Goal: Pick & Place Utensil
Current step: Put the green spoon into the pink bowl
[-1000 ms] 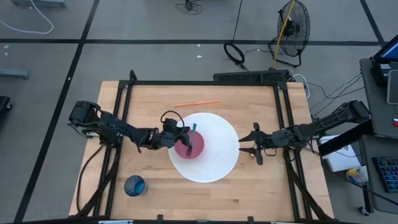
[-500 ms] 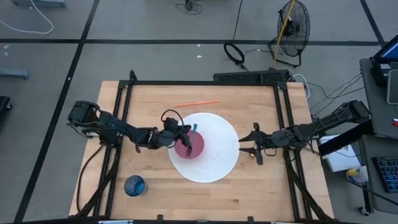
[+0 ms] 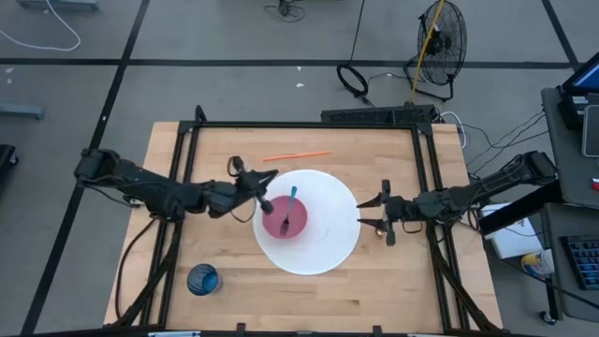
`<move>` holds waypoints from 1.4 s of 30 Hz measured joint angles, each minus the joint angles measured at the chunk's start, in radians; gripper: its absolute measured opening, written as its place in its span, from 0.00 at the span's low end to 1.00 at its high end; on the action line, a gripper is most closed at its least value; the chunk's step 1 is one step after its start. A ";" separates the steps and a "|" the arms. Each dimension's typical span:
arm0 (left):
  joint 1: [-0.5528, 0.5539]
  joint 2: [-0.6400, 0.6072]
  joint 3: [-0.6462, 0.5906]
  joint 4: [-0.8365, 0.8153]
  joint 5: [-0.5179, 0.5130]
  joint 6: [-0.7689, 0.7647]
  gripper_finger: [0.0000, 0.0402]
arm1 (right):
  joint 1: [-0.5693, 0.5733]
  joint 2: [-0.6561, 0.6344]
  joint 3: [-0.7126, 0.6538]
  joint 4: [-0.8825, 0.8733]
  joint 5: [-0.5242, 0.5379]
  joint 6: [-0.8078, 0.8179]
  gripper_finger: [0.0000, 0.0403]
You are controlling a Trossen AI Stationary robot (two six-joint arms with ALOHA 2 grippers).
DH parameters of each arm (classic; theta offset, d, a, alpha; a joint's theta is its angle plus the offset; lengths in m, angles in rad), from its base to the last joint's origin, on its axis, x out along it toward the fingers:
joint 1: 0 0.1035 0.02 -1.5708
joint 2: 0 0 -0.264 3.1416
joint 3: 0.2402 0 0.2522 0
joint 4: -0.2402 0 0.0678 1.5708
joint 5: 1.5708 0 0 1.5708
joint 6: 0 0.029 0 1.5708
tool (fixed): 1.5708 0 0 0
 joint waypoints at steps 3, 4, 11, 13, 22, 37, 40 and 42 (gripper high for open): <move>-0.004 -0.061 0.000 -0.092 0.088 0.034 0.01 | 0.000 0.000 0.000 -0.001 0.000 -0.014 0.44; -0.005 -0.082 0.000 -0.137 0.130 0.033 0.01 | 0.000 0.000 0.000 -0.002 0.000 -0.012 0.44; -0.006 -0.222 0.000 -0.554 0.434 -0.169 0.09 | 0.000 0.000 0.000 -0.069 0.004 0.220 0.44; -0.006 -0.248 0.000 -0.635 0.526 -0.202 0.11 | 0.001 0.000 0.000 -0.103 0.029 0.322 0.44; -0.006 -0.271 0.000 -0.775 0.594 -0.194 0.15 | 0.002 0.010 0.010 -0.135 0.087 0.577 0.40; 0.033 -0.417 -0.001 -0.858 0.461 -0.148 0.16 | -0.008 0.044 0.058 -0.386 0.110 0.839 0.30; 0.041 -0.445 -0.001 -0.861 0.460 -0.143 0.16 | -0.016 0.047 0.149 -0.409 0.105 0.748 0.30; 0.045 -0.456 -0.001 -0.861 0.460 -0.141 0.16 | -0.018 0.047 0.234 -0.481 0.105 0.690 0.30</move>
